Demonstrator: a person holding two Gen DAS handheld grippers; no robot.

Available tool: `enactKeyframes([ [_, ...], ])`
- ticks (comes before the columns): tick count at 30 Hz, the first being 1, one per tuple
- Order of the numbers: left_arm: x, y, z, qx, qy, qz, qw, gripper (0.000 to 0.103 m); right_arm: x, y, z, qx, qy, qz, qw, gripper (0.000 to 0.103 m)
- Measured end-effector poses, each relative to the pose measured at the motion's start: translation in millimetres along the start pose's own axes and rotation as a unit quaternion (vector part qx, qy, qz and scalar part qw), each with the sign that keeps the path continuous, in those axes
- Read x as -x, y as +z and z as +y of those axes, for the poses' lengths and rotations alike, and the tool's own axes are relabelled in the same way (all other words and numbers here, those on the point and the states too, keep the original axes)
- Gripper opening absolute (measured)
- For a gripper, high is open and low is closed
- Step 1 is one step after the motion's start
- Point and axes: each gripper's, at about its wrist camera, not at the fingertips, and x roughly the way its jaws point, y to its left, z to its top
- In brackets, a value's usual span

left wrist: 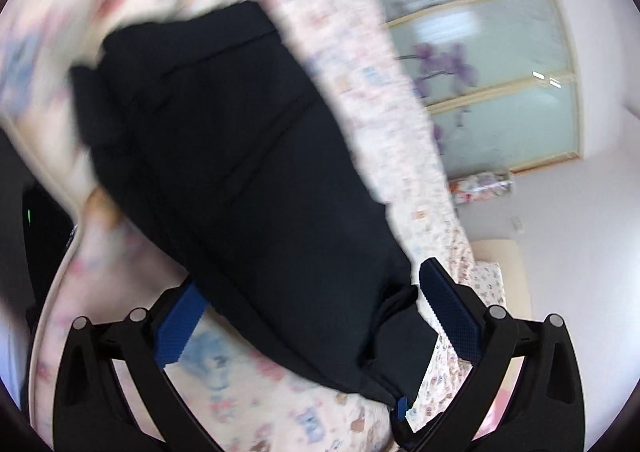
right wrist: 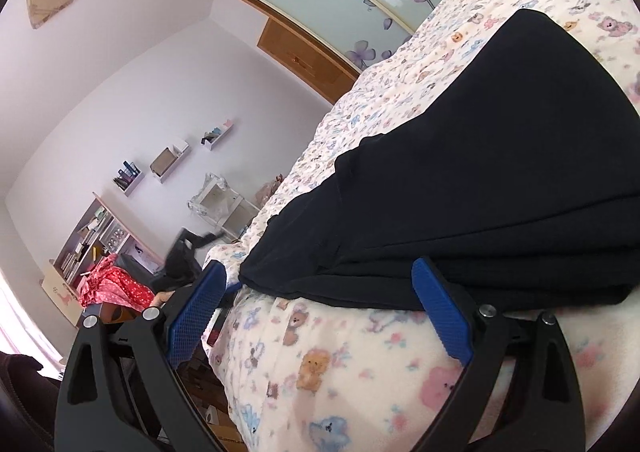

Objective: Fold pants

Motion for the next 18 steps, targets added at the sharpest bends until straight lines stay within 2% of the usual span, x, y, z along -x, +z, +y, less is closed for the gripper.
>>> enactKeyframes([
  [2, -3.5, -0.1, -2.9, -0.010, 0.010, -0.005, 0.9999, 0.101, -0.6, -0.8, 0.2, 0.001, 0.001, 0.000, 1.000, 0.097],
  [4, -15.3, 2.0, 9.1, 0.016, 0.037, 0.002, 0.9992, 0.099, -0.6, -1.5, 0.9, 0.000, 0.001, -0.001, 1.000, 0.097],
  [5, -20.5, 3.3, 18.4, 0.037, 0.042, 0.003, 0.9985, 0.092, -0.7, -2.0, 1.2, 0.000, 0.002, -0.002, 1.000, 0.097],
  [8, -22.9, 6.9, 28.2, 0.058, 0.041, -0.016, 0.9974, 0.077, -0.6, -2.0, 1.0, 0.000, 0.003, -0.002, 1.000, 0.097],
  [11, -24.8, 9.1, 30.3, 0.069, 0.036, -0.023, 0.9967, 0.067, -1.0, -2.2, 0.8, 0.000, 0.004, -0.001, 1.000, 0.098],
  [16, -24.9, 7.3, 18.9, 0.038, 0.044, -0.039, 0.9976, 0.063, -1.3, -2.3, -0.9, -0.002, 0.007, 0.000, 1.000, 0.098],
  [18, -28.4, 9.2, 20.6, 0.046, 0.048, -0.038, 0.9971, 0.063, -1.7, -2.6, -1.2, -0.002, 0.007, 0.001, 1.000, 0.098],
])
